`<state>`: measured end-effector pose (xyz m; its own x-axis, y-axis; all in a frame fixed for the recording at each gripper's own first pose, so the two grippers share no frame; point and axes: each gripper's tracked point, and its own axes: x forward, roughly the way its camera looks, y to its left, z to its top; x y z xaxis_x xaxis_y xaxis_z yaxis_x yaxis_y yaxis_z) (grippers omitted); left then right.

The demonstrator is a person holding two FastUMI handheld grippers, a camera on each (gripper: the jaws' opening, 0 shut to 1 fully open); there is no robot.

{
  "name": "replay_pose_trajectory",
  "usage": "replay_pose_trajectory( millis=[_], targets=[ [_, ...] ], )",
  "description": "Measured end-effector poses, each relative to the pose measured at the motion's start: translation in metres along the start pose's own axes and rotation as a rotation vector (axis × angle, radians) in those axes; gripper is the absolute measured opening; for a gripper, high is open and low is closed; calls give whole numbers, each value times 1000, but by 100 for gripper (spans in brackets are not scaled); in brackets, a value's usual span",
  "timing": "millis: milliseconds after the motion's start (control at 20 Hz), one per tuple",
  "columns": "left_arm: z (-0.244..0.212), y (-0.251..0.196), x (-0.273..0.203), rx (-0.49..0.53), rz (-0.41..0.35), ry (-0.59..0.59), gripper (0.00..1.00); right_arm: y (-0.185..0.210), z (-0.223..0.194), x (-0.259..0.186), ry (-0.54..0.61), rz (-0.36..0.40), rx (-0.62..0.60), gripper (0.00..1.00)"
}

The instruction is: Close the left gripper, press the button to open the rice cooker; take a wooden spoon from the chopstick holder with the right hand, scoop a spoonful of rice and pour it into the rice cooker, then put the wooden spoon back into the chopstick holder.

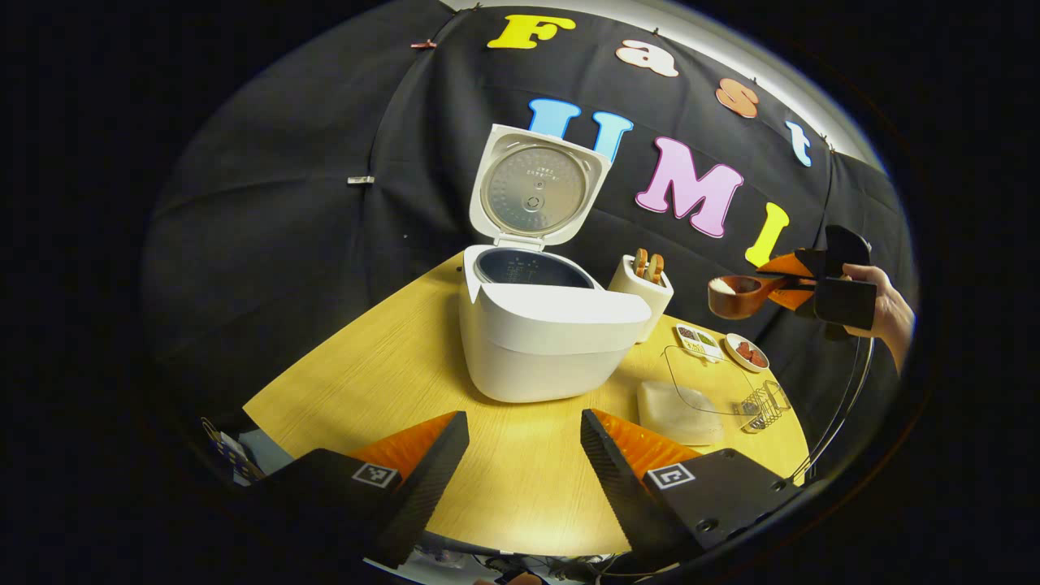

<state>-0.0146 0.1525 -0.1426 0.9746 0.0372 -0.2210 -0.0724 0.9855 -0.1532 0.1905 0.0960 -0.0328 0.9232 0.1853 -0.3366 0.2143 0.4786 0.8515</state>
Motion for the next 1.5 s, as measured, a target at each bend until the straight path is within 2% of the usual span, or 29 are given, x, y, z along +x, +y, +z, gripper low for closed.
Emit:
replay_pose_trajectory(
  millis=[500, 550, 750, 1000, 1350, 1500],
  targets=[
    [3, 30, 0, -43, 36, -5, 95, 81, -64, 48, 97, 79, -25, 19],
    [4, 33, 1, -43, 39, -6, 98, 87, -71, 54, 103, 85, -35, 19],
    [8, 46, 0, -41, 54, -15, 96, 106, -97, 73, 111, 100, -99, 19],
    [4, 64, -2, -61, 81, -8, 96, 125, -133, 97, 117, 129, -229, 18],
    [-6, 82, -10, -82, 112, 14, 98, 128, -177, 128, 102, 143, -441, 18],
    [-4, 90, -10, -79, 129, 15, 96, 126, -192, 138, 97, 156, -543, 19]
  ],
)
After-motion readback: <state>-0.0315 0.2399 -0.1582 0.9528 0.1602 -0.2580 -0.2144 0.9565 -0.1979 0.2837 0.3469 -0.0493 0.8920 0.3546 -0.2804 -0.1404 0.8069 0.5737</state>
